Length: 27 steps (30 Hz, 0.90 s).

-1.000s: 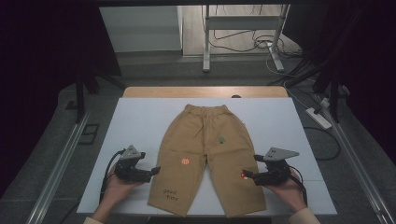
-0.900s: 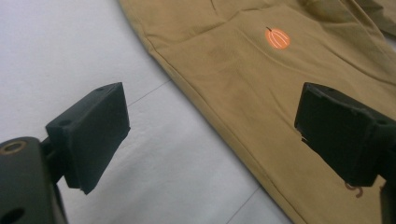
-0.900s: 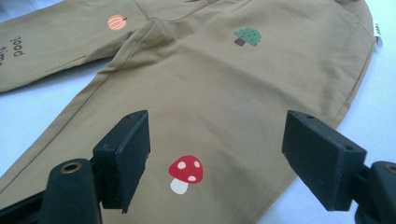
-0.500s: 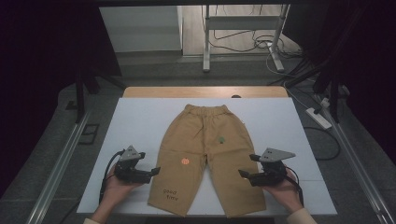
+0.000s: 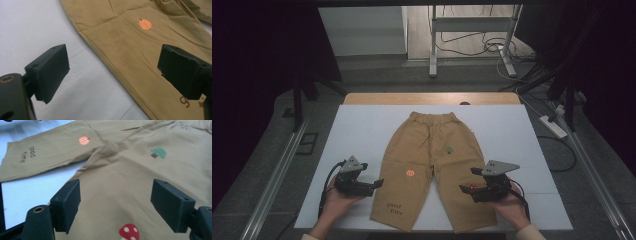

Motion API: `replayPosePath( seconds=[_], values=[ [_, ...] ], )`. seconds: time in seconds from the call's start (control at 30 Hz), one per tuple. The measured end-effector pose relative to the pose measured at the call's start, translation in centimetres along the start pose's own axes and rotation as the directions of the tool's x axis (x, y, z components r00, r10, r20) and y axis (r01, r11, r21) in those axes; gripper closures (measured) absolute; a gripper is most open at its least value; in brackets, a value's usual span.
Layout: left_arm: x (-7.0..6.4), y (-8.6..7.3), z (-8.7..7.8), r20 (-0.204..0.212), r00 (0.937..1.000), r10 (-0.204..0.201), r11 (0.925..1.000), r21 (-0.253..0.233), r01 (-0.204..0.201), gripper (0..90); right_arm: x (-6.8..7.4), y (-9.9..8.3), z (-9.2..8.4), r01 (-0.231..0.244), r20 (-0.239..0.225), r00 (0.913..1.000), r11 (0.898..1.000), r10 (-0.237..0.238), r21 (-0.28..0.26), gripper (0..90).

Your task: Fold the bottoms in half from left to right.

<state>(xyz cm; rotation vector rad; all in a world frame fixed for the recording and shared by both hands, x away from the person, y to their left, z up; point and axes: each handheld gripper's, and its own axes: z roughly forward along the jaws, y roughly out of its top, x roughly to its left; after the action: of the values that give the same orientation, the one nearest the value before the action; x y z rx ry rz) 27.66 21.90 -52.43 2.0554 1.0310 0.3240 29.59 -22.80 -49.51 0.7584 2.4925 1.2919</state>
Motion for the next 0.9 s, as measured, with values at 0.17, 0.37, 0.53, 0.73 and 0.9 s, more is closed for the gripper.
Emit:
replayPosePath(
  seconds=[0.17,0.37,0.53,0.73,0.9],
  values=[
    [0.1,0.0,0.1,-0.001,1.0,0.002,1.0,0.005,-0.002,10.2,0.7,0.6,0.6,0.01,-0.028,0.9995,1.0,-0.01,-0.006,24.1],
    [0.0,0.1,0.1,0.0,1.0,0.003,1.0,0.002,-0.003,10.2,1.2,0.8,1.5,0.021,-0.043,0.9989,1.0,-0.02,0.007,24.1],
    [0.1,0.0,0.1,-0.002,1.0,0.001,1.0,0.002,-0.001,10.2,1.7,1.3,2.0,0.034,-0.058,0.9978,0.999,-0.034,0.007,24.1],
    [0.2,0.0,0.1,-0.001,1.0,0.004,1.0,0.001,-0.004,10.2,2.6,1.8,3.0,0.051,-0.08,0.9956,0.999,-0.05,0.013,24.1],
    [0.1,0.1,0.1,-0.009,1.0,0.001,1.0,0.0,-0.001,10.2,2.9,2.1,3.4,0.06,-0.085,0.9947,0.998,-0.058,0.012,24.1]
  ],
)
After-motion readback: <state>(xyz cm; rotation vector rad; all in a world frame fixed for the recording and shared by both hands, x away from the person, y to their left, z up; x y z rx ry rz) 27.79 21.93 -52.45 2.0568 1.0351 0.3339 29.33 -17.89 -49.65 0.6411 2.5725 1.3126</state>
